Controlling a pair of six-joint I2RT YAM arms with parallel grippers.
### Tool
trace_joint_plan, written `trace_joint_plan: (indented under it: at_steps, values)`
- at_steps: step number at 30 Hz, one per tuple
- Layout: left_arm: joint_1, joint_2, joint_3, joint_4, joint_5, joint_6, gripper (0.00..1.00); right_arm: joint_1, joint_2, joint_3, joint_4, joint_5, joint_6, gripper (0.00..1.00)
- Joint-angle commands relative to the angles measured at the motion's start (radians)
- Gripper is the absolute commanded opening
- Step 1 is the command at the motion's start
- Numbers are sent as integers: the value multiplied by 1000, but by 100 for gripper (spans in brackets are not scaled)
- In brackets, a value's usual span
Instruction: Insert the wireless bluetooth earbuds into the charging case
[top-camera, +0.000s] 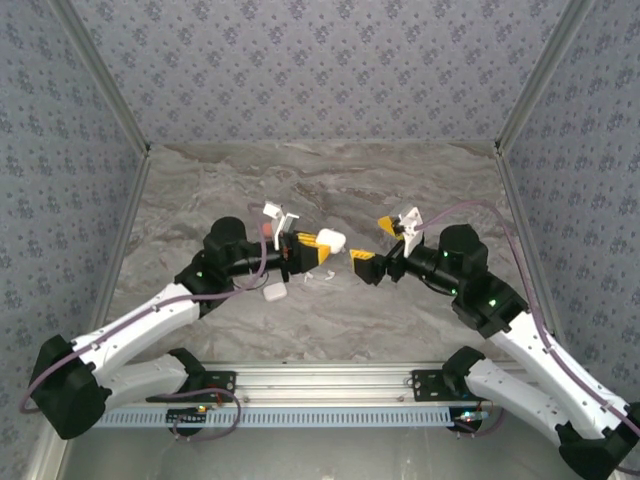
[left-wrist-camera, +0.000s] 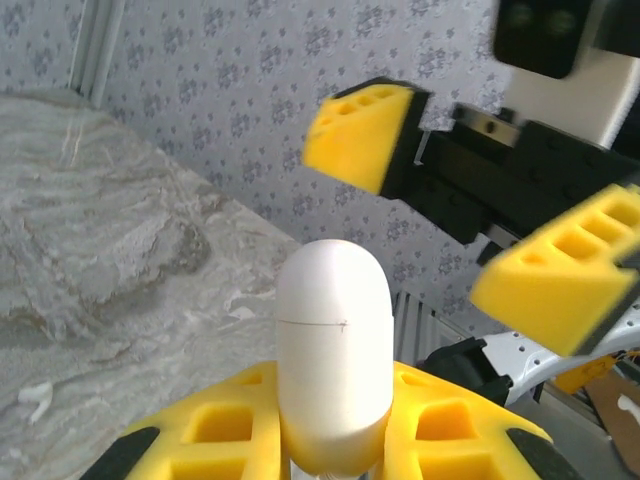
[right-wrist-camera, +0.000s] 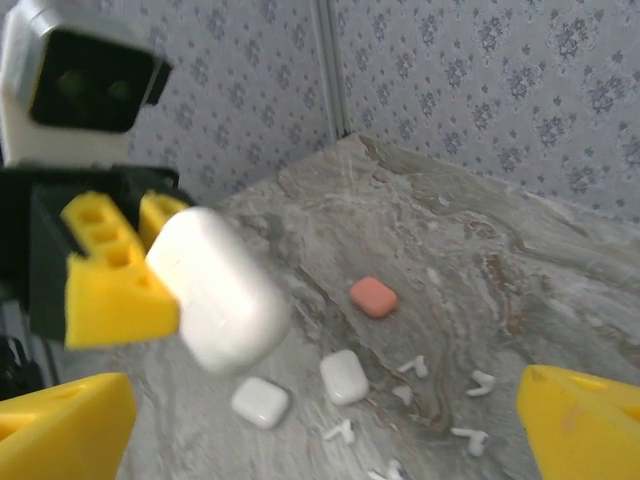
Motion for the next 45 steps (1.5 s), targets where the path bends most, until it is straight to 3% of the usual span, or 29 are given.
trace_joint_plan:
  at_steps: [1, 23, 35, 45]
  values:
    - [-23, -39, -20, 147, -37, 74, 5, -16, 12, -23, 188, -95, 157, 100]
    - [-32, -65, -33, 160, -23, 93, 2, -24, 130, 44, 138, -40, 155, 100]
    - [-42, -80, -41, 133, -31, 113, 1, -72, 172, 81, 132, -72, 171, 100]
    - [-43, -106, -73, 106, -99, 130, 1, -121, 70, 57, 101, -69, 197, 100]
